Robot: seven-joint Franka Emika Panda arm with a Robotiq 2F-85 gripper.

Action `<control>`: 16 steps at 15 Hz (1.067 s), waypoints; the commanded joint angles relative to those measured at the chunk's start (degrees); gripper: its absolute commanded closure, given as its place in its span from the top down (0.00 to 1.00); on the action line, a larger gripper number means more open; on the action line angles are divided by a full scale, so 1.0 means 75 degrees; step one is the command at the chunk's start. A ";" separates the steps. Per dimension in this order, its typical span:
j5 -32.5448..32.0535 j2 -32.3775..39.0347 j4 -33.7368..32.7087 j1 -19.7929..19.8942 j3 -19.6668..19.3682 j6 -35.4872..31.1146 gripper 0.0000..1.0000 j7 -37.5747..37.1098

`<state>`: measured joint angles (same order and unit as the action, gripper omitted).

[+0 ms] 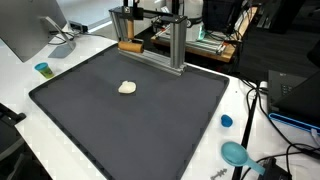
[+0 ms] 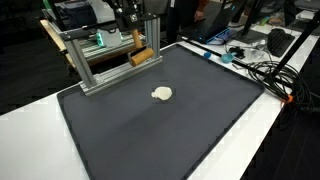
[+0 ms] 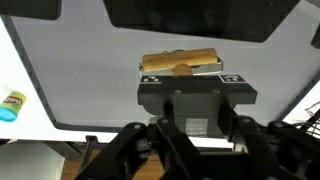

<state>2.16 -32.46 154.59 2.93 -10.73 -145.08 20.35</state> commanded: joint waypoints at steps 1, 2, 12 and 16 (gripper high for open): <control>-0.0048 -0.0710 0.0255 0.0054 0.0687 0.0082 0.21 -0.1293; -0.0161 -0.0841 0.0292 0.0157 0.0977 0.0072 0.21 -0.1766; -0.0578 -0.1217 0.0235 0.0175 0.1762 0.1228 0.21 -0.3189; -0.0404 -0.1388 0.0301 -0.0077 0.1582 0.1681 0.21 -0.2997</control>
<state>-1.53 -41.29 156.75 4.09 2.64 -134.82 -3.41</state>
